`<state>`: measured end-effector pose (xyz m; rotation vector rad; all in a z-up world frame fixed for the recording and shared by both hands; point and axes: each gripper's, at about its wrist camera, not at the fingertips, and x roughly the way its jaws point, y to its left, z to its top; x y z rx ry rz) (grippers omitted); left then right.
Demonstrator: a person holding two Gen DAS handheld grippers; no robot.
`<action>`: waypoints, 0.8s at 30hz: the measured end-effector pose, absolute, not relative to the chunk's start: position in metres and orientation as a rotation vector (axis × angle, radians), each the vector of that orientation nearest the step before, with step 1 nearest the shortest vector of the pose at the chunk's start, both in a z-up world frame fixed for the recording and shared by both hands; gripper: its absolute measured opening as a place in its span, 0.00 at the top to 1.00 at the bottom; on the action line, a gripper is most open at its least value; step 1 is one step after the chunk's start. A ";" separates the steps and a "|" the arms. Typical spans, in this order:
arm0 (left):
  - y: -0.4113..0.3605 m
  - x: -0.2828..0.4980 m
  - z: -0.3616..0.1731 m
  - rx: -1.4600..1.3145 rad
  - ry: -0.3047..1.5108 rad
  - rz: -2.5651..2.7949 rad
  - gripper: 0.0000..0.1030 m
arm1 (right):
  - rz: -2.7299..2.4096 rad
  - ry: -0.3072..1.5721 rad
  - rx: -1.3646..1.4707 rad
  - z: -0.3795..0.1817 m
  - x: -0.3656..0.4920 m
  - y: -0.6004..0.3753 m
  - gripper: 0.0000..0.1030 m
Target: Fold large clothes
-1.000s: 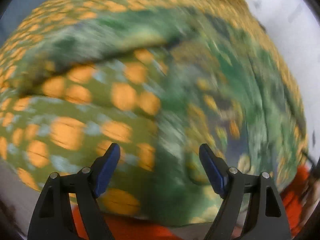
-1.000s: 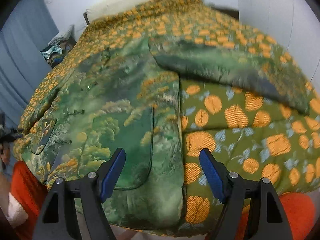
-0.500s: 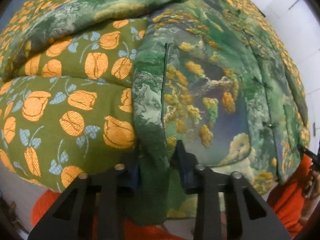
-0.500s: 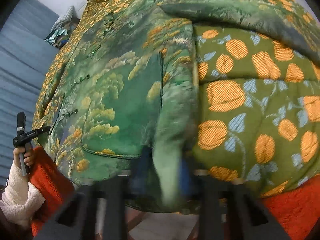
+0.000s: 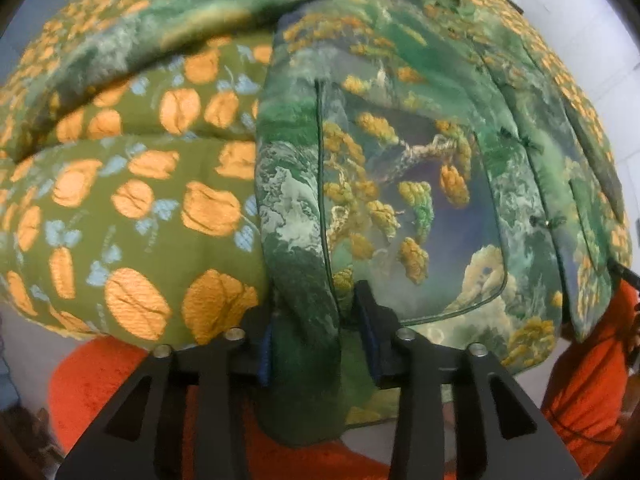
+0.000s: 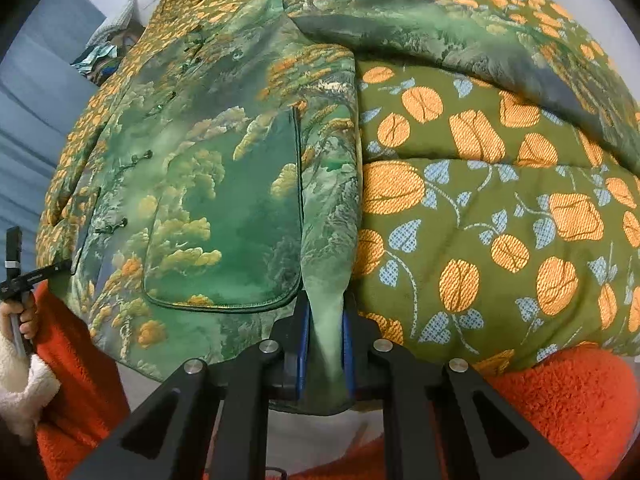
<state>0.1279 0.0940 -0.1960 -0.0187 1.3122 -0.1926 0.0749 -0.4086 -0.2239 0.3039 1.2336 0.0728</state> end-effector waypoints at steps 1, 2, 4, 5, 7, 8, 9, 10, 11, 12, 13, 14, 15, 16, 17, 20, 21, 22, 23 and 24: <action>0.092 0.126 -0.187 0.002 1.274 -0.173 0.53 | 0.065 1.223 0.300 -0.221 0.074 -0.409 0.79; 0.095 0.124 -0.178 0.014 1.247 -0.160 0.47 | 0.055 1.209 0.297 -0.217 0.071 -0.408 0.76; 0.094 0.119 -0.159 0.019 1.174 -0.151 0.33 | 0.045 1.178 0.290 -0.206 0.068 -0.408 0.67; 0.095 0.115 -0.151 0.017 1.143 -0.149 0.22 | 0.041 1.159 0.281 -0.198 0.065 -0.408 0.56; 0.098 0.109 -0.128 -0.002 1.044 -0.127 0.03 | 0.021 1.112 0.249 -0.181 0.060 -0.404 0.35; 0.097 0.106 -0.117 -0.022 0.988 -0.108 0.01 | 0.010 1.079 0.231 -0.170 0.058 -0.402 0.32; 0.100 0.106 -0.110 -0.044 0.947 -0.099 0.01 | -0.003 1.043 0.209 -0.159 0.058 -0.398 0.28; 0.096 0.107 -0.103 -0.079 0.890 -0.091 0.01 | -0.019 1.012 0.188 -0.151 0.057 -0.393 0.25; 0.098 0.106 -0.099 -0.096 0.861 -0.088 0.01 | -0.030 0.990 0.175 -0.145 0.056 -0.391 0.18; 0.096 0.103 -0.095 -0.114 0.828 -0.091 0.01 | -0.048 0.958 0.157 -0.138 0.056 -0.387 0.12; 0.089 0.107 -0.094 -0.124 0.803 -0.095 0.01 | -0.065 0.914 0.139 -0.131 0.058 -0.379 0.10; 0.080 0.110 -0.095 -0.121 0.793 -0.094 0.01 | -0.073 0.893 0.129 -0.127 0.057 -0.378 0.09; 0.070 0.114 -0.098 -0.109 0.788 -0.091 0.01 | -0.094 0.870 0.115 -0.123 0.058 -0.372 0.09; 0.061 0.117 -0.101 -0.096 0.787 -0.094 0.01 | -0.126 0.856 0.099 -0.121 0.061 -0.366 0.09; 0.053 0.118 -0.104 -0.090 0.789 -0.105 0.01 | -0.146 0.850 0.088 -0.119 0.062 -0.363 0.09; 0.035 0.119 -0.111 -0.102 0.817 -0.157 0.01 | -0.151 0.842 0.081 -0.117 0.069 -0.349 0.09; 0.029 0.119 -0.114 -0.097 0.824 -0.164 0.01 | -0.147 0.843 0.083 -0.117 0.071 -0.345 0.09; 0.023 0.120 -0.118 -0.084 0.830 -0.167 0.01 | -0.145 0.842 0.086 -0.117 0.072 -0.342 0.09; 0.018 0.119 -0.122 -0.071 0.840 -0.168 0.01 | -0.145 0.840 0.084 -0.117 0.072 -0.340 0.09; 0.013 0.118 -0.126 -0.057 0.859 -0.169 0.01 | -0.148 0.835 0.077 -0.116 0.072 -0.338 0.09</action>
